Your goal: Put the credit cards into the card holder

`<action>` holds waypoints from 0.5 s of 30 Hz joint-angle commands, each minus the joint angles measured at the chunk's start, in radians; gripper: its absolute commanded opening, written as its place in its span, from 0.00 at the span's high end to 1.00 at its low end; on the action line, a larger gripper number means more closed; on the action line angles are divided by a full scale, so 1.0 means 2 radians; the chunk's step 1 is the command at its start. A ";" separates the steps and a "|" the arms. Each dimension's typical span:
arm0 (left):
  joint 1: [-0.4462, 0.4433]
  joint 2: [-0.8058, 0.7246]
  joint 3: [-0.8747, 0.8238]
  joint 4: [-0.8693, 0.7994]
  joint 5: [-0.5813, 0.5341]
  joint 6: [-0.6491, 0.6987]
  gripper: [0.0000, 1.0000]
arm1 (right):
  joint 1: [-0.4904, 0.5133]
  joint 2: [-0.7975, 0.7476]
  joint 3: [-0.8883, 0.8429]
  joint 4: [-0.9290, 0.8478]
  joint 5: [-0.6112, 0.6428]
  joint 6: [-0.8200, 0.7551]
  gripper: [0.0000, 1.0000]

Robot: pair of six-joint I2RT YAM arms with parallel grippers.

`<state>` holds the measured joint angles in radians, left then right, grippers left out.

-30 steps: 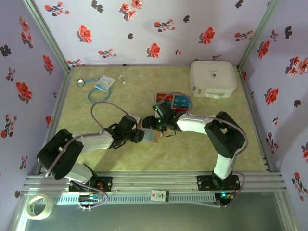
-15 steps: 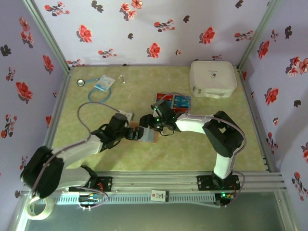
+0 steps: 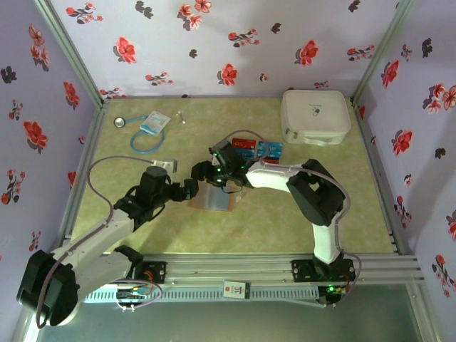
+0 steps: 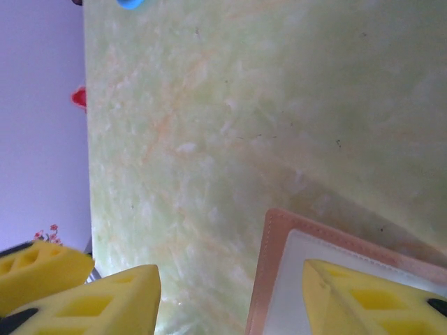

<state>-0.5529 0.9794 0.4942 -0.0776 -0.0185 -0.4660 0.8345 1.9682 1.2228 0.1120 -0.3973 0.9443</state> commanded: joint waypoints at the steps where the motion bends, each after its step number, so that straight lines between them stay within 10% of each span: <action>1: 0.002 -0.010 -0.003 0.000 0.004 -0.009 0.00 | 0.010 0.026 0.022 -0.018 -0.009 0.006 0.45; 15: 0.003 0.035 0.011 -0.016 0.002 0.009 0.00 | -0.012 -0.123 -0.054 -0.109 0.054 -0.076 0.44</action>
<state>-0.5564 1.0039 0.5022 -0.0490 0.0208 -0.4675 0.8230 1.8442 1.1584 -0.0330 -0.3408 0.8658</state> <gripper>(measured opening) 0.995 0.557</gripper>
